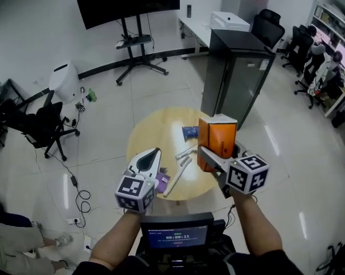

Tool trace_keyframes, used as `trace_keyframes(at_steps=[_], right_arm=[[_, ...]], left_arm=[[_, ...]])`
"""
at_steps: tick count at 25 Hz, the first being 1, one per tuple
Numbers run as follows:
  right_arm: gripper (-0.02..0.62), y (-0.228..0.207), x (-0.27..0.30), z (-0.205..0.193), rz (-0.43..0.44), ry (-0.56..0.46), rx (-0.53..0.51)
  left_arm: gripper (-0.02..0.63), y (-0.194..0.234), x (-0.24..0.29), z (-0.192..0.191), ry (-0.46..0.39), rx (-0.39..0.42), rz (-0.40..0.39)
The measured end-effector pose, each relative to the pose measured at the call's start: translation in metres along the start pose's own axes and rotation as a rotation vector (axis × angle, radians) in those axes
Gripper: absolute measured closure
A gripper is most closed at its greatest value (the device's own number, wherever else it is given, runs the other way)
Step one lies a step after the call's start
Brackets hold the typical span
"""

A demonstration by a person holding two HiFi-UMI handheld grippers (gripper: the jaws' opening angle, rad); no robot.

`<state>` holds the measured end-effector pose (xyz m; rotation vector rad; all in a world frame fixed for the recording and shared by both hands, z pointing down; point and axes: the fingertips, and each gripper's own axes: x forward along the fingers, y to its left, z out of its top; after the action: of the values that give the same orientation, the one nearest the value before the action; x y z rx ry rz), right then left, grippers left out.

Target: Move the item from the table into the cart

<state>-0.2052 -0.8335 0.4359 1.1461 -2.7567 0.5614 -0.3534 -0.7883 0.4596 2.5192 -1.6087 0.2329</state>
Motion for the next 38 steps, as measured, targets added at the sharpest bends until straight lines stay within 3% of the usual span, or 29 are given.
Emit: trace_keyframes(at_steps=[9,12,16,18,21,25,28,31,35,38], right_arm=[[0.250,-0.048,-0.118,-0.001,-0.366,-0.142,0.049],[0.250,-0.058,-0.188,-0.023,-0.517,-0.191,0.088],[0.250,-0.068,-0.303,-0.063,-0.710,-0.251,0.129],[0.250,-0.070,-0.379,-0.084,-0.805,-0.295,0.150],[0.250,-0.059,-0.531,-0.116,-0.949,-0.351,0.161],[0.250,-0.006,-0.746,-0.175,-1.169,-0.415,0.181],[0.250,0.030,-0.870,-0.218,-1.308,-0.458,0.190],[0.250,0.084,-1.007,-0.267,-1.422,-0.497,0.206],[0.250,0.187,-1.202,-0.331,-1.620,-0.574,0.249],[0.250,0.252,-1.293,-0.373,-1.775,-0.635,0.296]], left_arm=[[0.601,-0.072,0.053,0.011,-0.019,0.065,-0.334],[0.601,-0.130,0.065,-0.002,0.009,0.077,-0.483],[0.601,-0.244,0.067,-0.012,0.022,0.100,-0.695],[0.601,-0.318,0.059,-0.017,0.020,0.124,-0.793],[0.601,-0.461,0.027,-0.021,-0.001,0.170,-0.927],[0.601,-0.672,-0.058,-0.033,-0.008,0.213,-1.148],[0.601,-0.800,-0.118,-0.052,-0.015,0.237,-1.292],[0.601,-0.933,-0.210,-0.075,-0.011,0.266,-1.422],[0.601,-1.123,-0.368,-0.092,-0.013,0.323,-1.642],[0.601,-1.216,-0.459,-0.106,-0.021,0.363,-1.812]])
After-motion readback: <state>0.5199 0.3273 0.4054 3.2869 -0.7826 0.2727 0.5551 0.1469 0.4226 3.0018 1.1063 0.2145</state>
